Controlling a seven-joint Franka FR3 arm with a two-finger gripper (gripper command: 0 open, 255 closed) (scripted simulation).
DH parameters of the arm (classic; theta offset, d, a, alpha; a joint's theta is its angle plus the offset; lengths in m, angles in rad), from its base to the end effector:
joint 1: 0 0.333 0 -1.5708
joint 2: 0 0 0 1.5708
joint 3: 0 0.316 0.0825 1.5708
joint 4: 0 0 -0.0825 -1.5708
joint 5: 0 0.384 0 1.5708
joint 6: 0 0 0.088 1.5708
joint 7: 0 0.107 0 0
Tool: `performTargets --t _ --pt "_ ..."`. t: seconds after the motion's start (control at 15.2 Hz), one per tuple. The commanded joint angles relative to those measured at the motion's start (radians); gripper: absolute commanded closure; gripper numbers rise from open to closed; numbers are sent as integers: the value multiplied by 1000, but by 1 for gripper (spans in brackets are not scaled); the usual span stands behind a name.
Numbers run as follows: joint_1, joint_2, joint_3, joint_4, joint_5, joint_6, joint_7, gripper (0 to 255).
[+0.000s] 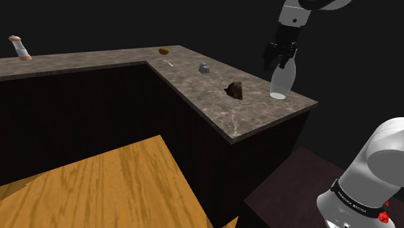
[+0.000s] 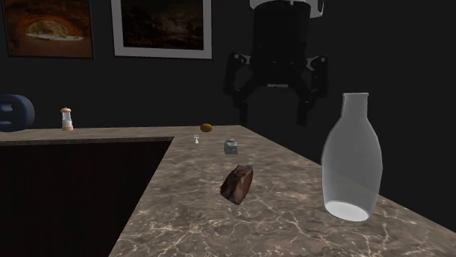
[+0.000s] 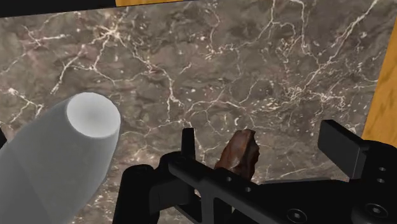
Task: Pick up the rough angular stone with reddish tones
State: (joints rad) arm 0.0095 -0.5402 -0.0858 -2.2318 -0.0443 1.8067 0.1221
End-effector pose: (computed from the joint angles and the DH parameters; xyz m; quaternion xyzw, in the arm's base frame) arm 0.3977 -0.0404 0.5849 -0.9943 0.0901 -0.0567 0.0019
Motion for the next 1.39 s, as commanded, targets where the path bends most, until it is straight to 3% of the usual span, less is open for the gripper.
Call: performTargets --t 0.0,0.46,0.92,1.32 --pt "0 73 -14 28 26 42 12 0" --pt "2 335 -62 154 141 159 24 0" --pt "-10 602 -95 334 289 217 12 0" --pt "-10 623 -92 279 303 291 -8 0"
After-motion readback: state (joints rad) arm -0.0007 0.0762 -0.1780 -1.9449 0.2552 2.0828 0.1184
